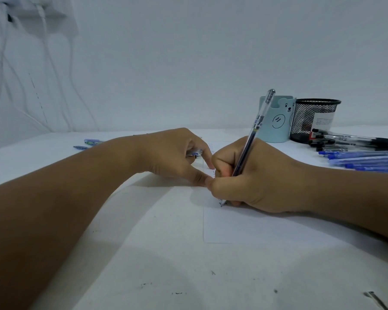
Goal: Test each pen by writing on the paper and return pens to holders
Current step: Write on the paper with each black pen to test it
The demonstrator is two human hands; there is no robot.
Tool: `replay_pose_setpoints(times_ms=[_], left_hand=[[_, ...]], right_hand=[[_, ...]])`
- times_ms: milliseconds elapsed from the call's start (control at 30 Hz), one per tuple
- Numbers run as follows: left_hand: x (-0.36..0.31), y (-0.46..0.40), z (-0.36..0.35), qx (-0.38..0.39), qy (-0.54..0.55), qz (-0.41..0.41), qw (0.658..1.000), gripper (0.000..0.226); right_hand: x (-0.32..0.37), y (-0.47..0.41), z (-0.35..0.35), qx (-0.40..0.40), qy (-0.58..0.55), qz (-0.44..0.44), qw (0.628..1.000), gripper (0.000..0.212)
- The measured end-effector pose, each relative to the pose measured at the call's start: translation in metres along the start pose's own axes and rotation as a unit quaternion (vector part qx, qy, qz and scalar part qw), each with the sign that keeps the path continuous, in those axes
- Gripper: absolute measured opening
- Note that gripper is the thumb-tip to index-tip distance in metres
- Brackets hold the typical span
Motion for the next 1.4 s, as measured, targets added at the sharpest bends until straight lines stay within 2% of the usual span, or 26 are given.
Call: replay_pose_setpoints(times_ms=[367, 833, 967, 1100, 1200, 1400], left_hand=[[0.0026, -0.0012, 0.0002, -0.003, -0.001, -0.001, 1.000, 0.025], [0.0009, -0.0015, -0.0003, 0.004, -0.005, -0.004, 1.000, 0.025], [-0.0004, -0.0006, -0.0005, 0.005, -0.005, -0.003, 1.000, 0.025], [-0.0009, -0.0002, -0.0002, 0.007, -0.004, -0.001, 1.000, 0.026], [-0.0012, -0.0002, -0.0003, 0.007, -0.008, 0.000, 1.000, 0.026], [-0.0011, -0.0006, -0.0003, 0.009, -0.002, -0.006, 1.000, 0.025]], right_hand=[[0.0018, 0.0008, 0.0000, 0.008, 0.003, 0.004, 1.000, 0.046], [0.0017, 0.0019, 0.0019, -0.007, 0.033, 0.040, 0.999, 0.042], [-0.0022, -0.0001, 0.0025, -0.012, 0.056, 0.039, 0.998, 0.035], [0.0002, 0.0011, 0.0030, -0.003, 0.041, 0.052, 0.998, 0.042], [-0.0013, -0.0002, 0.0029, 0.004, 0.055, 0.043, 0.998, 0.038], [0.0037, 0.0035, 0.0035, -0.017, 0.058, 0.063, 0.996, 0.041]])
Point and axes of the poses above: each hand's wrist, its own y-axis away from the middle knuckle, its own z-axis out of the back of the hand, x = y × z, the point moved 3 cm from there along -y, towards the middle knuckle, and after that the axes turned 7 degrees about -z, right-handed, at the moved point
